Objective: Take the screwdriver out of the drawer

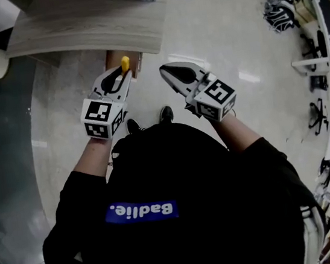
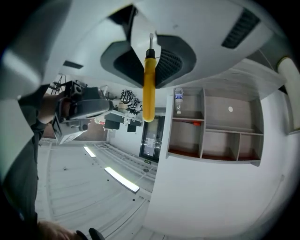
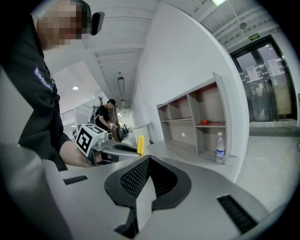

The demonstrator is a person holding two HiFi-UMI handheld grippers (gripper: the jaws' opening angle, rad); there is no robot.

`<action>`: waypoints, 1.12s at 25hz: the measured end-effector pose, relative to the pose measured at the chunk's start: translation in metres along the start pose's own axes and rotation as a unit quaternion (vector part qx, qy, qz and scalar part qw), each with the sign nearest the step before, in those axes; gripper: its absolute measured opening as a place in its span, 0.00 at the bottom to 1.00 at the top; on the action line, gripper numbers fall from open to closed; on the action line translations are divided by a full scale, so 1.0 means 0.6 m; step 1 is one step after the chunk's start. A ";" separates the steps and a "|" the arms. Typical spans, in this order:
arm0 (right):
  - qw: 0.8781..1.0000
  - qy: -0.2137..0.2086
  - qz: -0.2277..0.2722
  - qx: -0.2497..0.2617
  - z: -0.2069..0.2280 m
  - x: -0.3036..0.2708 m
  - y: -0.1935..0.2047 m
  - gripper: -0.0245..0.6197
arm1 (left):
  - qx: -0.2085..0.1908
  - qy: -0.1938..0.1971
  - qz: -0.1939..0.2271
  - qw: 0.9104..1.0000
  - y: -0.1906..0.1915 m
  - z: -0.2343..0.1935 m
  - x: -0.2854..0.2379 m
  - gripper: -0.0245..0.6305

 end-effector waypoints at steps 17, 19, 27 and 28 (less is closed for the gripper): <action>1.000 -0.018 0.015 0.000 -0.004 -0.003 -0.005 0.09 | 0.012 0.011 0.030 0.999 -0.020 0.041 0.032 0.15; 1.000 -0.017 0.012 0.000 -0.004 -0.002 -0.004 0.09 | 0.013 0.011 0.031 0.999 -0.019 0.041 0.034 0.15; 1.000 -0.015 0.008 -0.005 -0.008 0.006 -0.001 0.09 | 0.009 0.015 0.032 0.999 -0.020 0.052 0.035 0.15; 1.000 -0.015 0.009 -0.005 -0.010 0.006 -0.001 0.09 | 0.008 0.016 0.033 0.999 -0.020 0.053 0.037 0.15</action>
Point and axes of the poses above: the fingertips, and each gripper's own axes: x backward along the fingers, z to its right, y out of its underside, the point moved 10 cm from there along x, backward along the fingers, and after that the axes turned 15 degrees about x, right-handed, at the moved point
